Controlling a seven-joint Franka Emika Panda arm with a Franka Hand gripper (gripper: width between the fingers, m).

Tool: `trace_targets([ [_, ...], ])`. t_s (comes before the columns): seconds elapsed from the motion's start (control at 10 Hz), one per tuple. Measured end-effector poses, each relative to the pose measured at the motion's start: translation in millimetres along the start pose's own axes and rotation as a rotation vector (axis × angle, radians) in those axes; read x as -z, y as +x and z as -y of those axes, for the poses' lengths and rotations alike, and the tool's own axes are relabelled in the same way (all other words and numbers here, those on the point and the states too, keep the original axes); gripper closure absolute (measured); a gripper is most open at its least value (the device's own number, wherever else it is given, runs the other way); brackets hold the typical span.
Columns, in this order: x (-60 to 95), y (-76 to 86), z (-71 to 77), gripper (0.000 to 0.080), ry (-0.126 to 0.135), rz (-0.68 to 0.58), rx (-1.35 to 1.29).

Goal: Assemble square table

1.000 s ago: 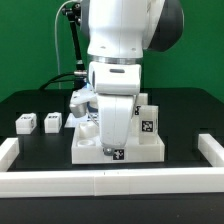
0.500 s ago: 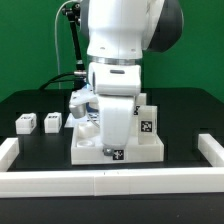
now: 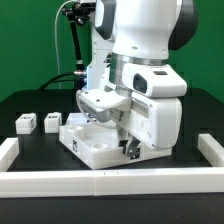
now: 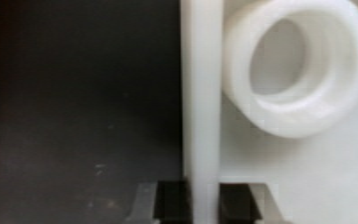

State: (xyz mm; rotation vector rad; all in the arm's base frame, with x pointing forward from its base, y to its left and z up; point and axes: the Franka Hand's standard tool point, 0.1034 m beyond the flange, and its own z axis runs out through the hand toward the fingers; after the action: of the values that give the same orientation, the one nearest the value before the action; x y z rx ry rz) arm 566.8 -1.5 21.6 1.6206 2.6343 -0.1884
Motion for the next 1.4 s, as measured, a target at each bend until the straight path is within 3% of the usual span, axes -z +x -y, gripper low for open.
trace_targets([
  [0.3,-1.1,-3.6,2.4,0.0739,0.009,0.014,0.136],
  [0.7,8.2,23.3,-13.8,0.0739,0.067,0.036,0.502],
  [1.1,3.2,18.6,-9.9,0.0739,0.069,0.032,0.515],
  [1.3,6.1,31.0,-9.1,0.0739,0.121,0.008,0.565],
  [1.4,10.0,36.0,-13.1,0.0739,0.127,0.002,0.605],
])
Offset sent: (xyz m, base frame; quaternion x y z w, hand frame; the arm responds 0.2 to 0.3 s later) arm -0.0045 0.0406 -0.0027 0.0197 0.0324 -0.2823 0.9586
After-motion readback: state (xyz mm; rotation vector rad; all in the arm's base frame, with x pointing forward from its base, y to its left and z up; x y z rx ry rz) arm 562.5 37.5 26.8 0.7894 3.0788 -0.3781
